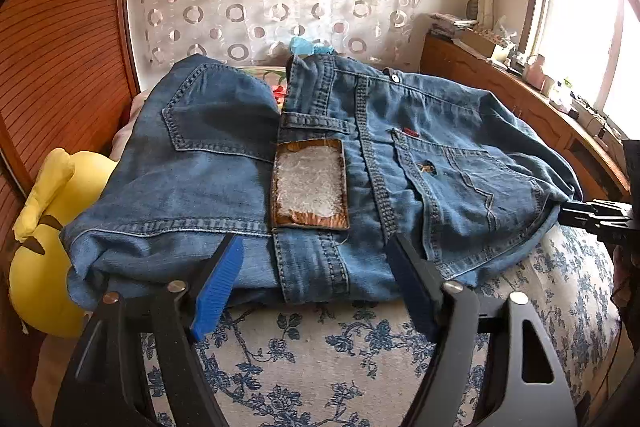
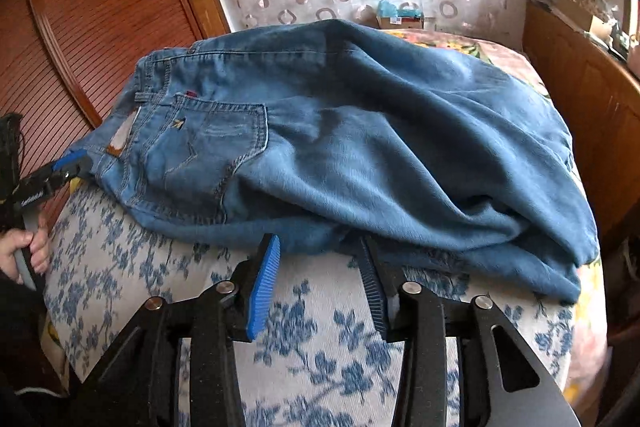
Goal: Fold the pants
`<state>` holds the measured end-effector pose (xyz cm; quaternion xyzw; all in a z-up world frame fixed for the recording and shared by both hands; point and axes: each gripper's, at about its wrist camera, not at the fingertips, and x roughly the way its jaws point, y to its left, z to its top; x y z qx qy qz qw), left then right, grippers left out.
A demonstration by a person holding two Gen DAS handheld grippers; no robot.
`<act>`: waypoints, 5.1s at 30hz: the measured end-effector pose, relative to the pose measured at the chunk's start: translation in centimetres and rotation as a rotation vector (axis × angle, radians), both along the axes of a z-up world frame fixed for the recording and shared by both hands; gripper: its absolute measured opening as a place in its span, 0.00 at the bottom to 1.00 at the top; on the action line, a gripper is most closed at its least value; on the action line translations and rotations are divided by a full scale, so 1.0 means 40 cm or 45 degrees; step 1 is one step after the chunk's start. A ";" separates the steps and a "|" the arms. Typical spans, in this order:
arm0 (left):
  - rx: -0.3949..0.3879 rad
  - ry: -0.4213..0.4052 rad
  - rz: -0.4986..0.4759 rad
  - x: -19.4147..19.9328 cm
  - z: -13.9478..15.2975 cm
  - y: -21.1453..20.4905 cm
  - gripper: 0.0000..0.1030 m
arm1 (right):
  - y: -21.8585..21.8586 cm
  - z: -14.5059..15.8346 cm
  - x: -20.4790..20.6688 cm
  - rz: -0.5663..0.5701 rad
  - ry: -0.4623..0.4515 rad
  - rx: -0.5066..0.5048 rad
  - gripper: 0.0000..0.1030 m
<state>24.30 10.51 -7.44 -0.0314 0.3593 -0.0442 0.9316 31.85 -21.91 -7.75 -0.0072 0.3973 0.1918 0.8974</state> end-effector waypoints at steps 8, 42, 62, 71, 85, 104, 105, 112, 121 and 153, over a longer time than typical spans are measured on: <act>-0.003 0.028 0.005 0.012 -0.020 0.018 0.55 | 0.018 -0.050 0.055 -0.055 0.043 -0.026 0.43; 0.032 -0.069 -0.035 -0.036 0.065 -0.051 0.16 | -0.019 0.004 -0.063 0.042 -0.137 0.062 0.06; 0.013 -0.286 -0.038 -0.299 0.209 0.013 0.15 | -0.012 0.065 -0.423 0.089 -0.295 0.087 0.06; -0.013 -0.283 -0.007 -0.459 0.186 0.048 0.15 | -0.060 0.030 -0.560 0.138 -0.220 0.141 0.06; 0.032 -0.144 0.010 -0.501 0.077 0.025 0.19 | -0.098 -0.005 -0.584 0.081 -0.173 0.107 0.22; 0.014 -0.219 -0.187 -0.391 0.086 -0.183 0.78 | -0.242 -0.001 -0.598 -0.222 -0.219 0.048 0.41; 0.011 -0.216 -0.201 -0.385 0.084 -0.197 0.78 | -0.250 -0.003 -0.596 -0.236 -0.216 0.042 0.41; 0.000 -0.191 -0.254 -0.372 0.071 -0.262 0.78 | -0.305 -0.013 -0.578 -0.304 -0.204 0.026 0.42; 0.017 -0.159 -0.282 -0.366 0.054 -0.299 0.78 | -0.327 -0.027 -0.551 -0.380 -0.190 0.022 0.43; -0.022 -0.069 -0.288 -0.355 -0.004 -0.292 0.78 | -0.328 0.063 -0.530 -0.375 -0.284 0.063 0.15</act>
